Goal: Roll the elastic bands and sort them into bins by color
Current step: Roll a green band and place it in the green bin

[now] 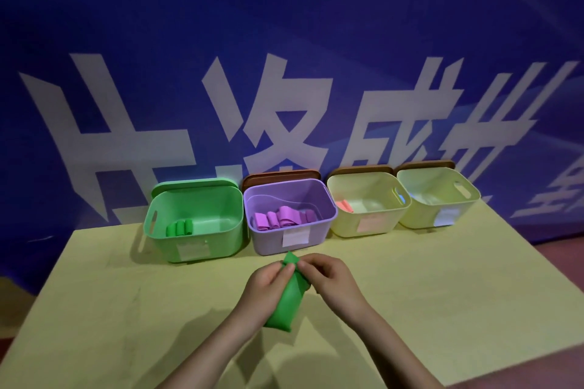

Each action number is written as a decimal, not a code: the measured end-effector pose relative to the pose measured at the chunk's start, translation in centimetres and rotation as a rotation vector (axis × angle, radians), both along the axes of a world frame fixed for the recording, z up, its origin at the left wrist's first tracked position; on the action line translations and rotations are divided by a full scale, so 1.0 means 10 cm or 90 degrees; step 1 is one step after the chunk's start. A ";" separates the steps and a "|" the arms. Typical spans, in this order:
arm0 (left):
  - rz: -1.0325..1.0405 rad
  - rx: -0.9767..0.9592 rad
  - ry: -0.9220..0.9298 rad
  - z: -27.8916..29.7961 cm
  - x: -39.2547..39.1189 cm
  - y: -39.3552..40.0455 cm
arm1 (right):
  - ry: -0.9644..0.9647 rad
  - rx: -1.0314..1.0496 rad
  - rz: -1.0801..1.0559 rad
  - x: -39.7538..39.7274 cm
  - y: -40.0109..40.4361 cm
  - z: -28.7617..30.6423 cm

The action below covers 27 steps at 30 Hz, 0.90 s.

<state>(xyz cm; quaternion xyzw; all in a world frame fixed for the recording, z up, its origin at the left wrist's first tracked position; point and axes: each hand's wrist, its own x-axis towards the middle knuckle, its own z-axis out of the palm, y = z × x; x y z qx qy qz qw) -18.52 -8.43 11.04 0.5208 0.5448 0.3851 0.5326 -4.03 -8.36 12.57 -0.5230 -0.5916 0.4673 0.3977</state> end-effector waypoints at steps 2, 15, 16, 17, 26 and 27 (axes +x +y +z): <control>0.000 -0.004 0.045 -0.03 0.00 0.00 | -0.037 0.014 -0.014 0.02 -0.01 -0.05; 0.080 -0.081 -0.036 0.10 -0.10 -0.23 | -0.145 0.262 -0.003 -0.16 -0.10 -0.20; 0.100 -0.090 -0.060 0.13 -0.13 -0.26 | -0.146 0.270 0.007 -0.17 -0.09 -0.18; 0.119 -0.101 -0.090 0.17 -0.16 -0.28 | -0.142 0.272 0.020 -0.19 -0.07 -0.16; 0.187 -0.044 -0.165 0.19 -0.54 -0.33 | 0.001 0.151 0.169 -0.53 0.09 0.02; 0.187 -0.041 -0.155 0.19 -0.57 -0.33 | 0.019 0.113 0.167 -0.55 0.11 0.01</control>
